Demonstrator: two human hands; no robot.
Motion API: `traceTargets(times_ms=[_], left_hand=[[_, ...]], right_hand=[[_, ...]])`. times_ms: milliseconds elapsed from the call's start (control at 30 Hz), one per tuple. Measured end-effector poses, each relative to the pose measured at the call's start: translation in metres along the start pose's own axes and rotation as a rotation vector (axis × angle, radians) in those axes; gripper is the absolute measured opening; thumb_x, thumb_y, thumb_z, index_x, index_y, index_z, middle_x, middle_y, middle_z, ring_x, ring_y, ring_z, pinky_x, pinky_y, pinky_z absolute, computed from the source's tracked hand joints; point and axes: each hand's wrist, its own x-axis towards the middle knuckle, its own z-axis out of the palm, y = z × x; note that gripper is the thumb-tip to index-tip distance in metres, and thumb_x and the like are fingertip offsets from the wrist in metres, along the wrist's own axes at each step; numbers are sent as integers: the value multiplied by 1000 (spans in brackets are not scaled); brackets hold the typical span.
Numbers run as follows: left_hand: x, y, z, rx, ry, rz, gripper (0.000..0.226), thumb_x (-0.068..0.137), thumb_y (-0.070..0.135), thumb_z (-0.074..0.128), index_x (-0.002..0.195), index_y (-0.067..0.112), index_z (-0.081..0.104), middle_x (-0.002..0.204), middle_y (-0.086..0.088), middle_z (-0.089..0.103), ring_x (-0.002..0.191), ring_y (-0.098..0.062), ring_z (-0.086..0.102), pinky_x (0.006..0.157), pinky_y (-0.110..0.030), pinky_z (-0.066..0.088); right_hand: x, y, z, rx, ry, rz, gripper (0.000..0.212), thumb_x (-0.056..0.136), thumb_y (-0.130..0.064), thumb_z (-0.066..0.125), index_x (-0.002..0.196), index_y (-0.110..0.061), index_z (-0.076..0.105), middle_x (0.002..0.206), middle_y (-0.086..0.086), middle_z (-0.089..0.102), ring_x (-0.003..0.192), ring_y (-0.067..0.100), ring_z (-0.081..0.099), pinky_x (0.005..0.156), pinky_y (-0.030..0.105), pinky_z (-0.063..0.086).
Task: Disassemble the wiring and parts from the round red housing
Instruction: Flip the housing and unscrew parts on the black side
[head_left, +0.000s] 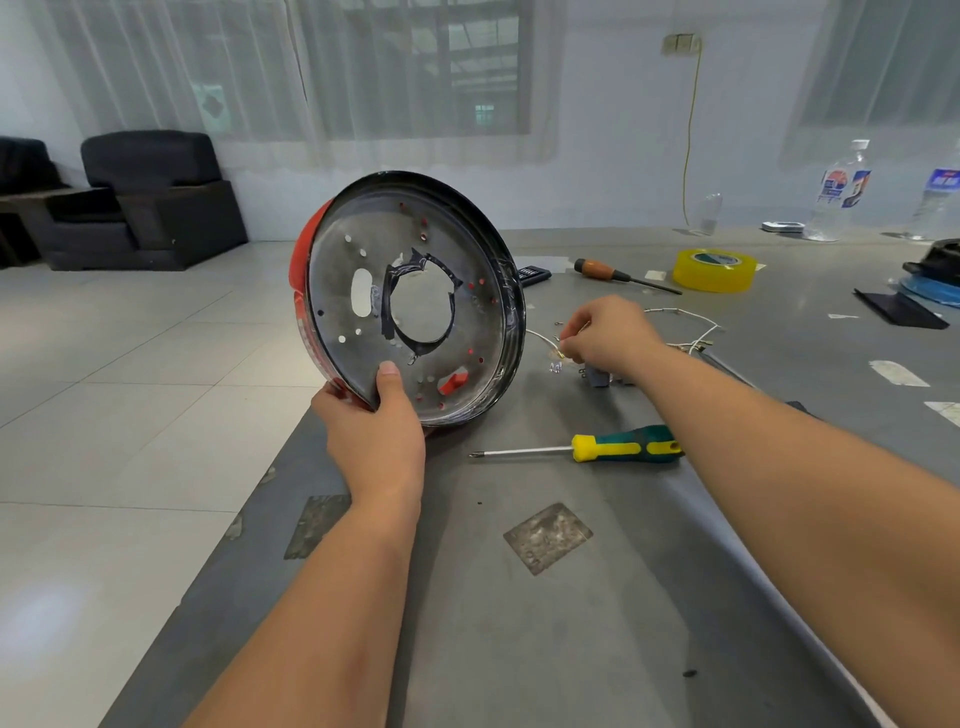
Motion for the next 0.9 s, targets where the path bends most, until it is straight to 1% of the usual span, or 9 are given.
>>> traceTargets(times_ms=[67,133,300,433,533,600,700,800,900], left_hand=[[0,-1,1,0,1,8,34,98,44,69,118,25,49,101,17,63,99,-15,68,97,-51,59],[-1,-1,1,-1,-1,13,33,98,43,69,117,26,49,100,17,63,98,-12,68,97,-52,59],[0,-1,2,-12,-10,20,35,97,41,70,120,24,50,101,16,64,103,-19,69,98,-51,58],[0,-1,2,-2,-17,28,37,98,42,69,123,24,49,102,17,63,106,-21,69,99,-51,58],[-1,0,2,22,-11,43,35,99,42,69,122,24,49,101,19,64,100,-13,68,101,-49,56],[-1,0,1,38,-9,50,35,99,42,68,122,24,49,101,20,63,98,-8,66,103,-47,55],[-2,0,1,7,-22,25,37,99,42,69,125,24,49,103,18,63,106,-21,69,101,-50,57],[1,-1,1,4,-19,21,37,98,42,70,124,24,49,103,19,63,108,-23,68,101,-51,57],[2,-2,2,11,-21,20,37,97,43,70,122,25,49,102,19,63,108,-24,68,101,-52,57]], right_hand=[[9,-3,6,-50,-35,-37,6,90,-20,71,88,-23,76,94,3,73,92,19,65,75,27,48],[17,-8,11,-111,-36,-76,9,91,-20,70,94,-22,78,97,4,72,88,19,61,74,25,45],[34,-14,19,-265,-83,-84,19,88,-16,65,101,-17,79,106,10,74,102,28,65,77,28,49],[38,-15,21,-355,-164,-47,23,87,-20,64,104,-10,76,103,13,71,92,30,64,74,31,53],[39,-18,20,-355,-185,-22,24,86,-22,63,103,-7,72,88,11,64,71,25,59,60,31,49],[39,-19,20,-358,-188,-11,26,86,-25,63,103,-6,69,82,9,59,67,22,55,56,28,44],[38,-17,19,-336,-192,-10,27,89,-27,62,105,-6,70,88,11,61,71,23,56,58,28,43],[30,-15,14,-305,-187,-42,28,92,-26,59,110,-9,74,104,13,68,91,28,62,72,29,47],[9,-7,2,-245,-119,-128,25,95,-27,58,111,-17,75,113,9,71,105,28,61,80,27,43]])
